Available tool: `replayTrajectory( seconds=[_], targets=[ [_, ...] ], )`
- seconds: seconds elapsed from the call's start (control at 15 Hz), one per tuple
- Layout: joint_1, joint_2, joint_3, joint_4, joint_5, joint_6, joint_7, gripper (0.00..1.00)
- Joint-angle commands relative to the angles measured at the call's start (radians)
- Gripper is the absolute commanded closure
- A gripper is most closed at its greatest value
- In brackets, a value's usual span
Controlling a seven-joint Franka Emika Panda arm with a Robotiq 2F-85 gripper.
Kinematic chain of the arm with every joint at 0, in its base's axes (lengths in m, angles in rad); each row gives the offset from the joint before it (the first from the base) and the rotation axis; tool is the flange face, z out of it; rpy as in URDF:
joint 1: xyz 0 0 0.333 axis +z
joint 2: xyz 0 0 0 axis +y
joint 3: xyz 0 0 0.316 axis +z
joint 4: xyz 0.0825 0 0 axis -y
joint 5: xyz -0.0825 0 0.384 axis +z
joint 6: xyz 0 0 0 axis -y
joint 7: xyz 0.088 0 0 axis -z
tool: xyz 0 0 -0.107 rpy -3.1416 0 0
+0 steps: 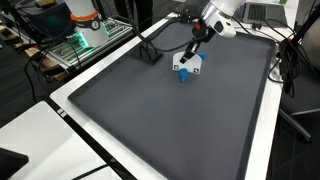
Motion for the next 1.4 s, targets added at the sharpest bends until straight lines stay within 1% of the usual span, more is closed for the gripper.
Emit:
replayTrajectory(
  seconds=[0.0,0.47,0.8,1.33],
  targets=[
    [-0.014,0.029,0.008,-0.011,0.003,-0.042,-0.028,0.99],
    [-0.017,0.033,0.010,-0.010,0.005,-0.103,-0.055,0.99],
    [-0.016,0.023,0.011,-0.013,0.005,-0.155,-0.052,0.99],
    [-0.017,-0.009,0.011,-0.022,0.002,-0.162,-0.039,0.99]
  ],
)
